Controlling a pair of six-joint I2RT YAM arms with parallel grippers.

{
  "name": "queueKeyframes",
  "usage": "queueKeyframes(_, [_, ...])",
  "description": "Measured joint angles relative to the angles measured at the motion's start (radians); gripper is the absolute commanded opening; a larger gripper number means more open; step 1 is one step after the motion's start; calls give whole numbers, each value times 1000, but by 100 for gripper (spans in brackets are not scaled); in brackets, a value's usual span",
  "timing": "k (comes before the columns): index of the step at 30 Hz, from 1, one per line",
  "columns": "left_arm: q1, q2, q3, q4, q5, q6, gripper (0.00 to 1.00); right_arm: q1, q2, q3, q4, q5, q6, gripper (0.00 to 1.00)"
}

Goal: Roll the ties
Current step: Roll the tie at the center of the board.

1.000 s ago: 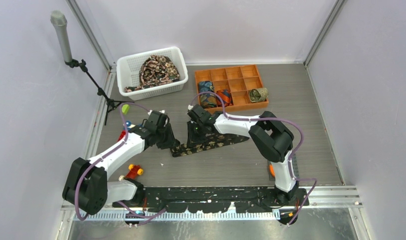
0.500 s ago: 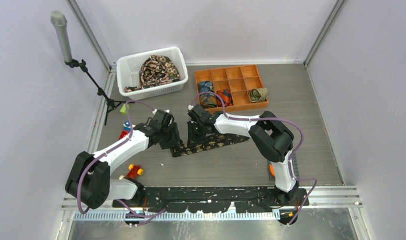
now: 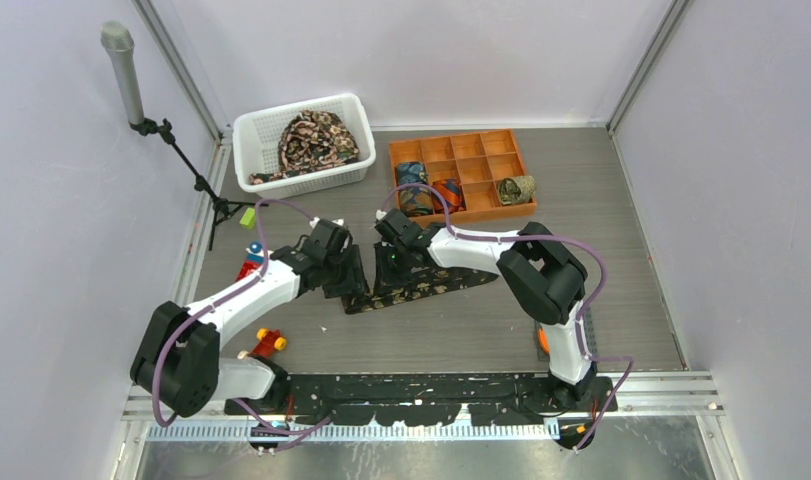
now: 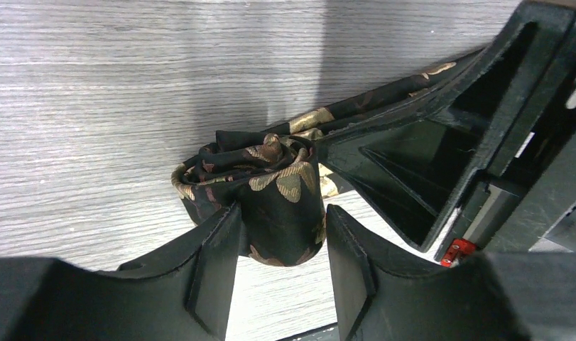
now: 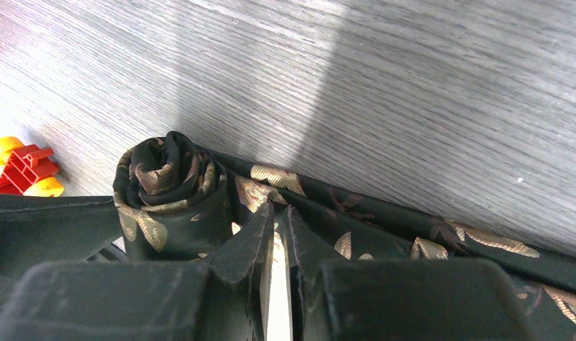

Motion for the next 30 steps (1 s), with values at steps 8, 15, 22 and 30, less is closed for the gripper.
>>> queueKeyframes(8, [-27, 0, 0, 29, 17, 0, 51, 0, 0, 0, 0, 0, 0, 16])
queueKeyframes(15, [-39, 0, 0, 45, 21, 0, 51, 0, 0, 0, 0, 0, 0, 16])
queueKeyframes(22, [-39, 0, 0, 64, 25, 0, 51, -9, -22, 0, -26, 8, -8, 16])
queueKeyframes(30, [-39, 0, -1, 77, 30, 0, 47, -18, -90, 0, -60, 21, -19, 26])
